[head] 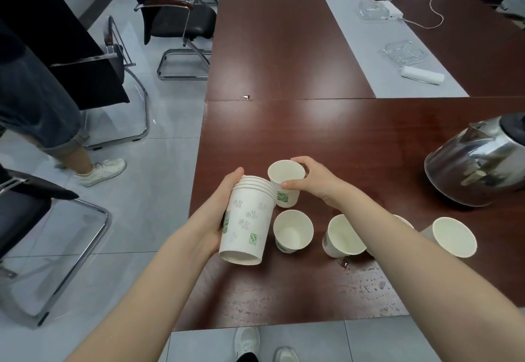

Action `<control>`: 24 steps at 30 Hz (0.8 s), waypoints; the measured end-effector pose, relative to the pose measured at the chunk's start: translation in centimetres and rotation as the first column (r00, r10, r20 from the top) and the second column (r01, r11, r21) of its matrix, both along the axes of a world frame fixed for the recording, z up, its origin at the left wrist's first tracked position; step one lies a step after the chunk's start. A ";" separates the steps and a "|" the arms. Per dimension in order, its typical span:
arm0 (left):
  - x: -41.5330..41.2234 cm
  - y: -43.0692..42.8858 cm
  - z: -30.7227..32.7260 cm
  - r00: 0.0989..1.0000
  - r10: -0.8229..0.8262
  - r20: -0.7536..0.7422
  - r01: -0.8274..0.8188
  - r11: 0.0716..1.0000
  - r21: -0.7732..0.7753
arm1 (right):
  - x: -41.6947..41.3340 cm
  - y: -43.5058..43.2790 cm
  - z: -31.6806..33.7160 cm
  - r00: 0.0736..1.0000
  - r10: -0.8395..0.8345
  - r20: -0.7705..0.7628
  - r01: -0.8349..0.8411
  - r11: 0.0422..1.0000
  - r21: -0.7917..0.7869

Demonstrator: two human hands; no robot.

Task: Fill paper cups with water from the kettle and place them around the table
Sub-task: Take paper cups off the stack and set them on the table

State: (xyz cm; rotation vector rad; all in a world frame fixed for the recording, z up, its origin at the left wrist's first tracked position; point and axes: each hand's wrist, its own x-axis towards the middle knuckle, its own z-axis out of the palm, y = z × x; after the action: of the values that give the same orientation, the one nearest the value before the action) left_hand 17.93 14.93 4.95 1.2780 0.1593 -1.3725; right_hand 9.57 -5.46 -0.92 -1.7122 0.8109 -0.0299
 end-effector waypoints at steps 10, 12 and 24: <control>0.6 0.7 -1.0 0.999 0.028 -0.031 -0.028 1.000 -0.001 | -0.4 0.1 -1.7 0.998 0.060 -0.016 -0.060 0.998 0.001; 0.6 0.6 -1.0 0.999 0.023 -0.034 -0.022 1.000 0.004 | -0.5 0.0 -1.5 0.994 0.102 -0.041 -0.102 0.995 -0.015; 0.0 -0.2 -1.2 0.995 0.037 -0.093 -0.038 0.999 -0.016 | -0.9 0.5 -0.3 0.964 0.227 -0.142 -0.229 0.973 0.004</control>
State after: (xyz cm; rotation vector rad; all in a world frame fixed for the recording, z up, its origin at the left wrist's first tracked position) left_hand 17.91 14.73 3.76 1.1913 0.2328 -1.3987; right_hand 8.69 -4.93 -1.23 -1.8252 0.7126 0.2466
